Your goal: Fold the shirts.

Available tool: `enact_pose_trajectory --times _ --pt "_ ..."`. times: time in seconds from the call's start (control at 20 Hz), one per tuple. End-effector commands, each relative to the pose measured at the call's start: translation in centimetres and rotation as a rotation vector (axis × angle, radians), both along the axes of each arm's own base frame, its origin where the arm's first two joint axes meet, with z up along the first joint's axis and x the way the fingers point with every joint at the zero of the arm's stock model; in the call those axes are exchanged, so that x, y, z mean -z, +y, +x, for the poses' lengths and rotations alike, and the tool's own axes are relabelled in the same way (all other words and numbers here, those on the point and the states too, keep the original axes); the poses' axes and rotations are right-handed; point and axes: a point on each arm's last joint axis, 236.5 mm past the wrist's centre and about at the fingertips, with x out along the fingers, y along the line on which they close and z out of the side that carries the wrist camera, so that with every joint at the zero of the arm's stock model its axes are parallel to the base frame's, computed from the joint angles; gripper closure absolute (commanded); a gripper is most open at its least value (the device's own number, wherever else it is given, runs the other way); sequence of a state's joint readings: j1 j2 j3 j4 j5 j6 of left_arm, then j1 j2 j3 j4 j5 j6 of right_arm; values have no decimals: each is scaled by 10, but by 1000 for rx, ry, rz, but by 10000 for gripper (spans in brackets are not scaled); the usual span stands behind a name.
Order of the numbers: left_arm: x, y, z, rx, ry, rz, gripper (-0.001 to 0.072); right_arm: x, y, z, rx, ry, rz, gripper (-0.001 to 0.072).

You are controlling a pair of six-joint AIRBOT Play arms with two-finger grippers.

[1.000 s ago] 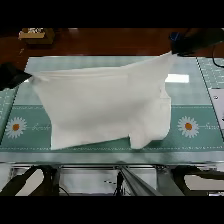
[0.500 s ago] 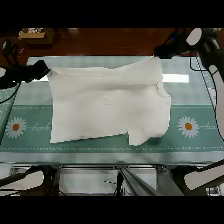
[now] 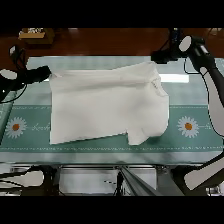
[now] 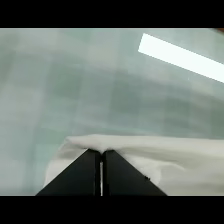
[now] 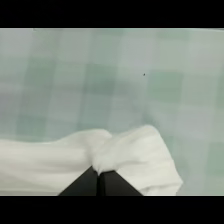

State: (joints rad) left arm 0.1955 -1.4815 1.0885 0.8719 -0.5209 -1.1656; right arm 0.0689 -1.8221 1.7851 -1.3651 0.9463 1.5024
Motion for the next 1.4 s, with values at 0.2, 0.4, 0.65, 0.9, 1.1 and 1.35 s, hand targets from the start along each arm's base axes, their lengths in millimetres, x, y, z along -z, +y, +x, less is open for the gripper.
enact_pose_trajectory --times 0.2,0.4,0.65,0.9,1.1,1.35 --pt "20 -16 -55 185 240 -45 689 22 -1 -76 -58 328 -22 695" --pt "28 -19 -76 179 340 -117 689 25 -2 -88 -40 384 -15 695" --pt "37 -19 -97 226 424 -92 689 36 -27 -106 -14 472 -117 695" --pt "43 -13 -101 231 446 -64 689 52 -22 -120 -22 548 -116 695" --pt "48 -9 -104 226 464 -57 670 60 -26 -126 -21 572 -130 662" --pt "32 11 -148 290 655 -41 148 23 -86 -162 -75 652 -392 371"
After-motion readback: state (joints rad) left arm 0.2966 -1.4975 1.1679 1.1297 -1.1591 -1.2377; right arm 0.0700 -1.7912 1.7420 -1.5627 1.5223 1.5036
